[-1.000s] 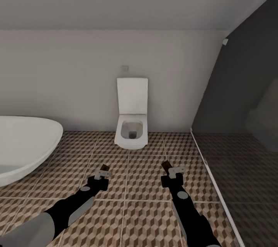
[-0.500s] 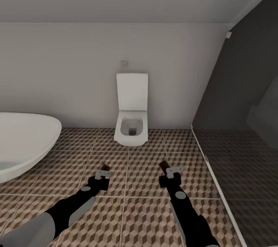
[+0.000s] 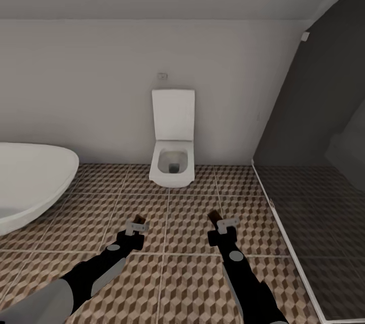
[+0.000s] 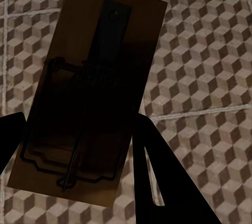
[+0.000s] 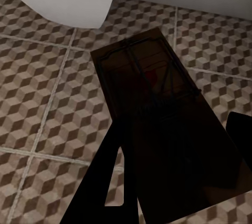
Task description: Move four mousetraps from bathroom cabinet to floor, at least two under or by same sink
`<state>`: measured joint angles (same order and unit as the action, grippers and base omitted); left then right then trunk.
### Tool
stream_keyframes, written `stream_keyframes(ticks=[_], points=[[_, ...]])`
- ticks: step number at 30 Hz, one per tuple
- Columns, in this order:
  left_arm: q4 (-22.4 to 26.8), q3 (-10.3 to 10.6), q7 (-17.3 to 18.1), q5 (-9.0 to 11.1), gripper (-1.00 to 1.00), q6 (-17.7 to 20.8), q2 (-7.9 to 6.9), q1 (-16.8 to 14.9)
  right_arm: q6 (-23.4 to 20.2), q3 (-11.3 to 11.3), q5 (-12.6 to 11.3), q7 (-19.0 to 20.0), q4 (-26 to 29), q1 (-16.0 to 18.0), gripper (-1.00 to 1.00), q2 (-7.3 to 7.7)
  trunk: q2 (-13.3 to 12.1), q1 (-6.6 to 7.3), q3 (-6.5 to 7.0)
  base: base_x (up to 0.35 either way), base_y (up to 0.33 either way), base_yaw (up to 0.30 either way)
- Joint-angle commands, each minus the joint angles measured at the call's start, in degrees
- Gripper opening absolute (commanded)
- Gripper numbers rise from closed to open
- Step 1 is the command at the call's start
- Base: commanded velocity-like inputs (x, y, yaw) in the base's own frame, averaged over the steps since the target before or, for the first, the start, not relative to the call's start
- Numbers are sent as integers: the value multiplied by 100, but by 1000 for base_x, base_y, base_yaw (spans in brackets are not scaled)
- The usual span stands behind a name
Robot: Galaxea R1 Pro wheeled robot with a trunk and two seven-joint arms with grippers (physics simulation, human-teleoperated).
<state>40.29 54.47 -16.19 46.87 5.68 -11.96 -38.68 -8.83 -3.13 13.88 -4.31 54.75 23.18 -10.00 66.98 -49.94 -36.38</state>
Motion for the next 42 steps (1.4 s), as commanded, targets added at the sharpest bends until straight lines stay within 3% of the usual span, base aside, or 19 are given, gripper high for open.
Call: stream_keyframes(ticks=[1, 42], points=[[15, 37, -34, 32, -100, 12, -6, -8, -48, -12, 62, -43, 9, 2, -100, 0, 45, -23, -33, 0, 0, 0], [10, 46, -34, 32, -100, 12, 36, -8, -48, -20, 60, -43, 9, 2, -100, 0, 1690, -923, -1134, 0, 0, 0]])
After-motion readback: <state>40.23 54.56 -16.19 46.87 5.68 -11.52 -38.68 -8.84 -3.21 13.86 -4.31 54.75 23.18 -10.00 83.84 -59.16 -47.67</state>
